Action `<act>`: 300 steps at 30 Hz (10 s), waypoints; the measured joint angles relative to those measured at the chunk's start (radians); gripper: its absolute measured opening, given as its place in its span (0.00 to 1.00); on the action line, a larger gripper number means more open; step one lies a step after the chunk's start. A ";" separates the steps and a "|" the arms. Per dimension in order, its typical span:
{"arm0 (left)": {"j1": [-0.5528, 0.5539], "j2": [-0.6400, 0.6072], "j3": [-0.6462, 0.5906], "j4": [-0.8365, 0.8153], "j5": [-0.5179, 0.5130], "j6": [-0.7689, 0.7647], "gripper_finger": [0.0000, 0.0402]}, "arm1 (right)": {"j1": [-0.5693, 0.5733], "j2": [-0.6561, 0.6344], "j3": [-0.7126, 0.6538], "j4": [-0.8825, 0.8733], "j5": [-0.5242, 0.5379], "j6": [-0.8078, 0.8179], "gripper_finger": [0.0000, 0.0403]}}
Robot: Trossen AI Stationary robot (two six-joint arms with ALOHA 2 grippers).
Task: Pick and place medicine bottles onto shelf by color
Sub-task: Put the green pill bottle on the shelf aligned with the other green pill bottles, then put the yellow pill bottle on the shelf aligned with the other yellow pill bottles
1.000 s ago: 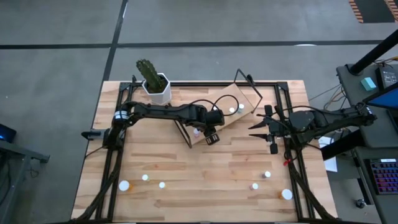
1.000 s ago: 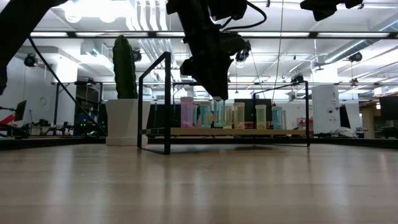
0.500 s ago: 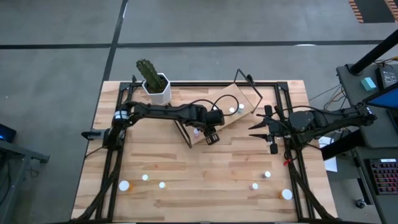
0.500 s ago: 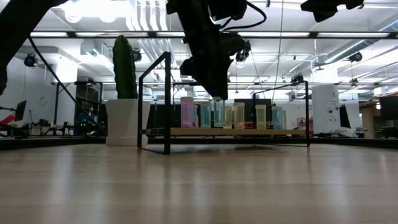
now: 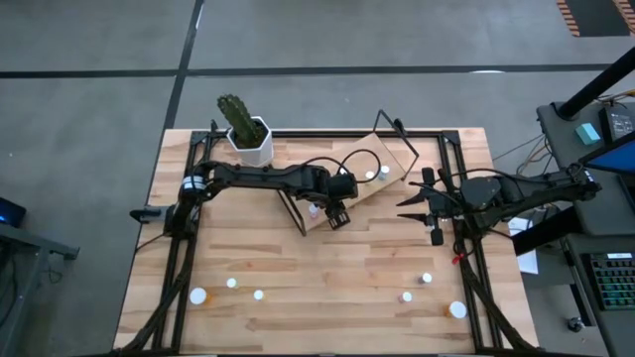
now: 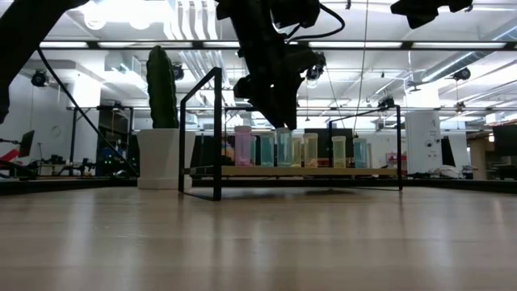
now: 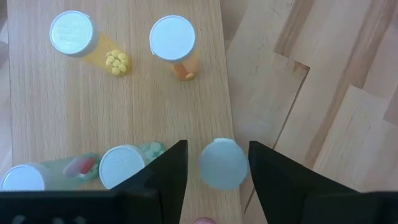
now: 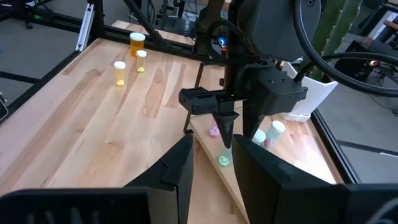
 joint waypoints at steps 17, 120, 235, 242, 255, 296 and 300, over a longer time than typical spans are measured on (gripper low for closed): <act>-0.013 -0.105 0.033 -0.034 0.011 0.190 0.39 | 0.000 0.000 0.000 0.001 0.001 0.000 0.25; -0.697 -0.430 -0.648 0.013 0.193 -0.543 0.65 | 0.013 0.183 0.011 0.184 -0.002 -0.079 0.25; 0.320 -0.255 -0.057 0.121 0.192 0.537 0.23 | 0.013 0.184 0.012 0.161 0.015 -0.068 0.25; 0.354 -0.048 0.198 -0.064 0.193 0.631 0.23 | 0.013 0.184 0.035 0.162 0.063 -0.116 0.25; 0.358 0.097 0.304 -0.219 0.177 0.692 0.23 | 0.012 0.184 0.056 0.162 0.065 -0.182 0.25; 0.357 0.098 0.152 -0.053 0.199 0.654 0.28 | 0.012 0.184 0.056 0.160 0.069 -0.187 0.25; 0.357 0.097 0.151 -0.052 0.203 0.636 0.28 | 0.012 0.184 0.056 0.161 0.069 -0.188 0.25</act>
